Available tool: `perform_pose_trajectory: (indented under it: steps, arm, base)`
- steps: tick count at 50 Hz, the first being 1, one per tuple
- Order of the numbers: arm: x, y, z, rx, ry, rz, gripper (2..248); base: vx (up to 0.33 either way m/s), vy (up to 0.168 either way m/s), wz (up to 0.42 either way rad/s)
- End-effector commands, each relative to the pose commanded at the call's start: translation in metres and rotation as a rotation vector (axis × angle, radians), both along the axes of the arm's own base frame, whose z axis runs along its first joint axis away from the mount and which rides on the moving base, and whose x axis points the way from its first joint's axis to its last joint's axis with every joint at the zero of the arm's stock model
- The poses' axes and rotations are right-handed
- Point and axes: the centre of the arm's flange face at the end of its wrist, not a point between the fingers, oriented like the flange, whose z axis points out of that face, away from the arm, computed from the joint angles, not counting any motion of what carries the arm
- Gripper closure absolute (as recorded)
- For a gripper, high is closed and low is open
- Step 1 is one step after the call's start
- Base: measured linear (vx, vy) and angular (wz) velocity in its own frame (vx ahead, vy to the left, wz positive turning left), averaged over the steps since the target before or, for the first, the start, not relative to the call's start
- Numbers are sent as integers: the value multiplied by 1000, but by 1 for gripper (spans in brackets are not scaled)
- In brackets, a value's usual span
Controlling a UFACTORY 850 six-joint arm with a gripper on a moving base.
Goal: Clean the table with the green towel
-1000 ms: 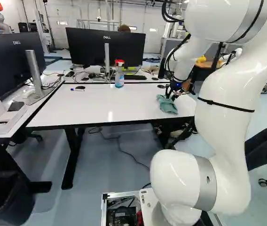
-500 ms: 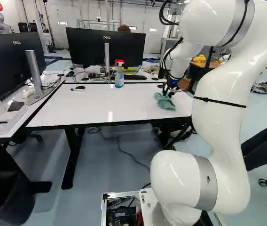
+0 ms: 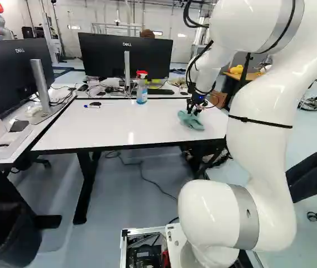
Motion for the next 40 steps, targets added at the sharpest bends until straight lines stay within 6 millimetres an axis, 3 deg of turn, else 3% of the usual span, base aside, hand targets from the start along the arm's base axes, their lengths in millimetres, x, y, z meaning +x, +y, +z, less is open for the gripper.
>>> perform_pose_trajectory:
  steps: [14,40]
  arm:
    - [-2,4,8,-3,-11,6,200]
    - [-24,51,42,-14,-58,78,200]
  base:
    - [0,0,0]
    - [0,0,0]
